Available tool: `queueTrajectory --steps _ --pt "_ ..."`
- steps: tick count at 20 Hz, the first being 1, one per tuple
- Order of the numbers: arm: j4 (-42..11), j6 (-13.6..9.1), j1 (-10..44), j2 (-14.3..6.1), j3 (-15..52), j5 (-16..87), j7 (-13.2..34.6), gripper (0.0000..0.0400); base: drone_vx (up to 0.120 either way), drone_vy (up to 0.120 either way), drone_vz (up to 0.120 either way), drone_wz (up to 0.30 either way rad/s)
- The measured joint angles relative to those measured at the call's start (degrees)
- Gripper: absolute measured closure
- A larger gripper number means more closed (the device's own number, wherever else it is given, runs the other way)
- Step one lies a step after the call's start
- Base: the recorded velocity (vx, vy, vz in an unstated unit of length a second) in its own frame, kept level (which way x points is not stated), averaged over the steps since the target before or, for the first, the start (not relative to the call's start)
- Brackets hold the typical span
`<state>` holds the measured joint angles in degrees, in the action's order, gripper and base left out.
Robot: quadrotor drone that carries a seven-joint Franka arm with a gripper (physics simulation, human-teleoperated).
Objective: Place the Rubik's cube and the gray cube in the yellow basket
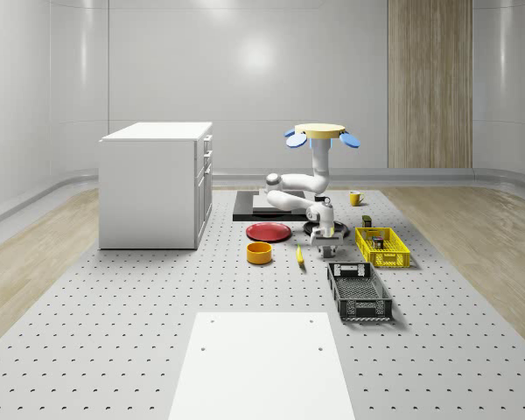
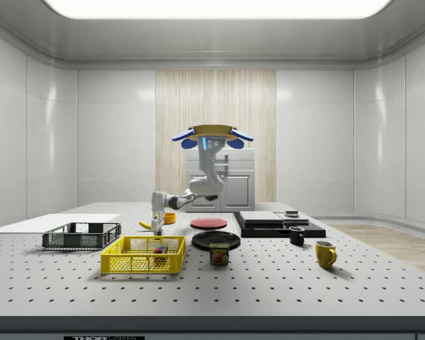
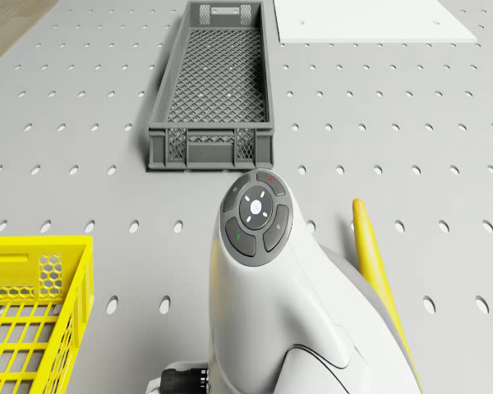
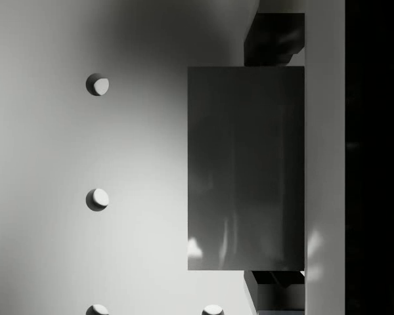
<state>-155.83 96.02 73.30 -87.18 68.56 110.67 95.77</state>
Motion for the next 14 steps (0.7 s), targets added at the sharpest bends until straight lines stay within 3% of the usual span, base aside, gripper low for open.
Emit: queueTrajectory --steps 4,8,14 --pt "0.2 0.1 0.1 0.1 -0.4 0.3 0.0 0.0000 0.000 0.000 0.000 0.000" --pt "0.3 0.1 0.2 0.2 -0.5 0.5 0.0 0.0095 0.000 0.000 0.000 0.000" --pt "0.3 0.1 0.2 0.2 -0.6 0.6 0.0 0.0138 0.000 0.000 0.000 0.000"
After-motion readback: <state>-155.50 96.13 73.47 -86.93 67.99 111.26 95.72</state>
